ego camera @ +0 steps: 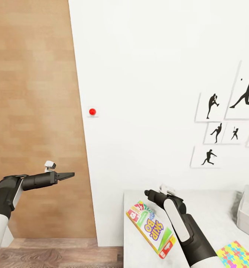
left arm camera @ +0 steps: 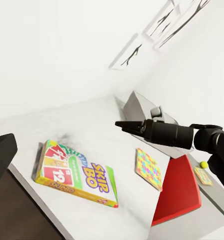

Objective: Put all the toys in the child's room - the three board games (two on the bed and one on the table), the two jigsaw puzzles on the table, and the tennis ball on the table - inside the toy box on the table in the child's room.

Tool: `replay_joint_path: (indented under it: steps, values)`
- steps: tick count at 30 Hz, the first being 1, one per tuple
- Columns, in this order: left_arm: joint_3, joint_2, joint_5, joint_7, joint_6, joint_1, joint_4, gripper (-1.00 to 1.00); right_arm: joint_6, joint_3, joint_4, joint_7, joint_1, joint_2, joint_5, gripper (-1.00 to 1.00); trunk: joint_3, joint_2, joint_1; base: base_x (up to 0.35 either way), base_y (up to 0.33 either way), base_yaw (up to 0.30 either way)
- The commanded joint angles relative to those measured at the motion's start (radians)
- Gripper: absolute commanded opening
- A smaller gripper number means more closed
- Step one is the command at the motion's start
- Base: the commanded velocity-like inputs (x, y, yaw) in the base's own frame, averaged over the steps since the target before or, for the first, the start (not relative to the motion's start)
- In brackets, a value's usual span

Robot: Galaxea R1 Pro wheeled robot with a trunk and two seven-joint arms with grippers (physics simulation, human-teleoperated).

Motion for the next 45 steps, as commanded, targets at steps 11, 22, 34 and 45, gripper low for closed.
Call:
replay_joint_path:
  steps: [11, 22, 34, 45]
  values:
    - [0.001, -0.003, -0.002, -0.006, 0.011, -0.001, 0.000, 1.00, 0.001, 0.001, 0.000, -0.010, -0.001, 0.000, -0.010, 1.00, -0.020, -0.002, 0.000, 0.000, 0.000, 0.000]
    - [0.001, -0.004, -0.003, -0.004, 0.011, -0.001, 0.000, 1.00, 0.001, 0.000, 0.001, -0.010, -0.001, -0.001, -0.010, 1.00, -0.038, -0.002, 0.000, 0.000, 0.000, 0.000]
    - [0.000, -0.010, -0.004, -0.003, 0.011, -0.001, 0.002, 1.00, 0.001, -0.003, 0.012, -0.011, -0.001, -0.013, -0.013, 1.00, -0.058, -0.002, 0.000, 0.000, 0.000, 0.000]
    - [-0.001, -0.011, -0.004, -0.002, 0.011, -0.001, 0.003, 1.00, -0.002, -0.006, 0.032, -0.012, -0.002, -0.027, -0.013, 1.00, -0.076, -0.002, 0.000, 0.000, 0.000, 0.000]
